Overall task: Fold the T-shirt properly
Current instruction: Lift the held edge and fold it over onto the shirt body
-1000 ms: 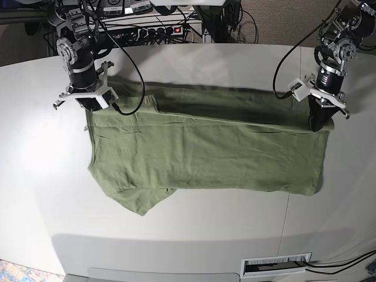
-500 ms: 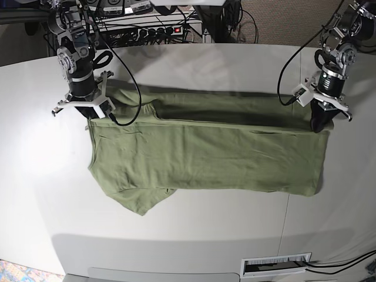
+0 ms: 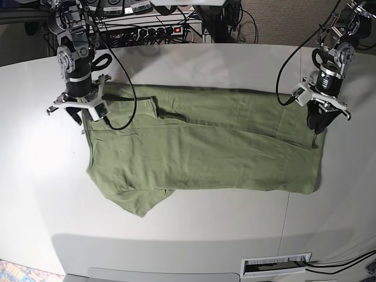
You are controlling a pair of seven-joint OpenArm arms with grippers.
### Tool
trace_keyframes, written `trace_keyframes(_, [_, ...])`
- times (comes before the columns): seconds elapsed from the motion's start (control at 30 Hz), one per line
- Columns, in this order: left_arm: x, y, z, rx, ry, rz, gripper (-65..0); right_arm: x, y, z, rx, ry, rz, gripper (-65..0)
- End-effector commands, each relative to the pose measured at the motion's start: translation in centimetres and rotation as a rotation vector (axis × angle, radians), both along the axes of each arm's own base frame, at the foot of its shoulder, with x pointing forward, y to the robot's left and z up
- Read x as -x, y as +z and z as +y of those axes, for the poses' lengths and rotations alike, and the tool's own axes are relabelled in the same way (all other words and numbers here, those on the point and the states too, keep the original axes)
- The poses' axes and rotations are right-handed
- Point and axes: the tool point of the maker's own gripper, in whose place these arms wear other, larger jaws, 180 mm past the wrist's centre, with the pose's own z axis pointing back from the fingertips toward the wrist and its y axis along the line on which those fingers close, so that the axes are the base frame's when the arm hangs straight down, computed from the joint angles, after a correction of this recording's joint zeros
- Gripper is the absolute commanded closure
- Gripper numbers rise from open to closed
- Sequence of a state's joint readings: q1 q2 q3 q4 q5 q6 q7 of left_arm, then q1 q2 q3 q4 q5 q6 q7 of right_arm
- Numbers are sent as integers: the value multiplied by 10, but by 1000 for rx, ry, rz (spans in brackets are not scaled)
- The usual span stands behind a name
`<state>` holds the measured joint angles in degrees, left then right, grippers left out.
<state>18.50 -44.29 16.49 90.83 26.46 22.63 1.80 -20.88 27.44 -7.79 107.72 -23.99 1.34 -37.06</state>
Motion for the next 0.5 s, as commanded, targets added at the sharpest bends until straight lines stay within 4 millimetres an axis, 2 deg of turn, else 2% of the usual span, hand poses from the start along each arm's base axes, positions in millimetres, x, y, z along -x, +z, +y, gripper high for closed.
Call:
trace_keyframes(0.0, [-6,13,4,-11,-9,-47,-170,-9,16,-3,12,-1,-60,-189])
trace_keyframes(0.17, [-6,12,4,8,1,-40,-165,-7,9,1,-58,-31,-46,-185])
trace_keyframes(0.33, [-5,14,-7,41,-15,-54,-60,1,-11,26,-158,8,47,-88])
trace_keyframes(0.47, [-5,13,-17,78,-7,-60,-12,6,-20,41,-176,42,85,-4])
